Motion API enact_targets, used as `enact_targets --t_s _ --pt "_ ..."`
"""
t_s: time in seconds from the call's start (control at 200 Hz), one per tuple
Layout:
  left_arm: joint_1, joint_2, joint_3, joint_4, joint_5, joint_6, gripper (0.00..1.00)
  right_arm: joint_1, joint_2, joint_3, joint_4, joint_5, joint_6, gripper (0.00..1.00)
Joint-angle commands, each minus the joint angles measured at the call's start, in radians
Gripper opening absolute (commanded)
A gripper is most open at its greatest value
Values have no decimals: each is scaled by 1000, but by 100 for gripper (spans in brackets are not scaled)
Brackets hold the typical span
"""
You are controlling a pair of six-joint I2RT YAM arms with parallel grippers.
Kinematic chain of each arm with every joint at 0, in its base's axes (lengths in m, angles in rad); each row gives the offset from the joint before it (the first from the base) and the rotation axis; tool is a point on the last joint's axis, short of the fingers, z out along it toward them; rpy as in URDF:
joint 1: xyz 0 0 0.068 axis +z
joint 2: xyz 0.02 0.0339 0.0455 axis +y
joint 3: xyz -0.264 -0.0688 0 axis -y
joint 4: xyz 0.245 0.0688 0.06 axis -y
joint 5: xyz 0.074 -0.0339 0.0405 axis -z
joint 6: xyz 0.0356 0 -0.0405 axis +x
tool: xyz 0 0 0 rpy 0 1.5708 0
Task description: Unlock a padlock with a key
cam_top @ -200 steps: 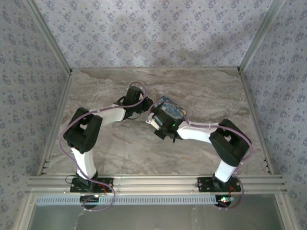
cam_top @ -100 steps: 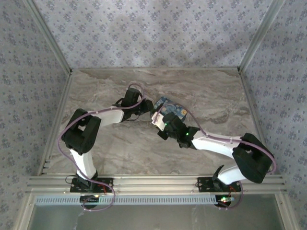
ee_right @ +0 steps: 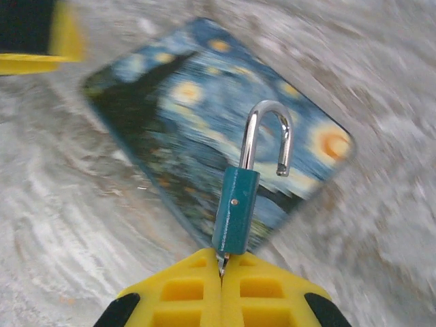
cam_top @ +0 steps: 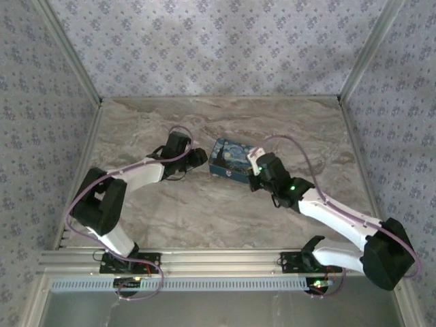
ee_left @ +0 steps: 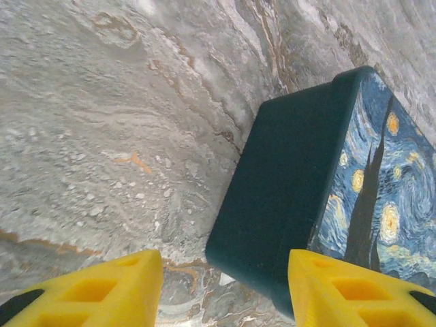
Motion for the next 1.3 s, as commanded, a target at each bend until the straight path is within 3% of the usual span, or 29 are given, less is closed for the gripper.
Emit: enact_targets --t_s 0.0,0.095,0.23,0.794,0.929,1.294 --pt "5 -69 -22 -27 -48 16 53 -103 -19 12 -162 -3 195 0" --pt "5 -100 -41 -25 -57 13 55 -220 14 29 -229 -51 277 0" --pt "5 -132 -62 -24 -68 11 55 -310 96 37 -268 -91 318 0" --pt "2 -176 -113 -11 -89 -3 56 -397 315 49 -238 -106 392 0" --pt "1 -188 -121 -15 -101 -7 56 -403 330 55 -243 -105 402 7" --pt "3 -266 -136 -59 -189 40 59 -404 233 105 -329 -62 406 53"
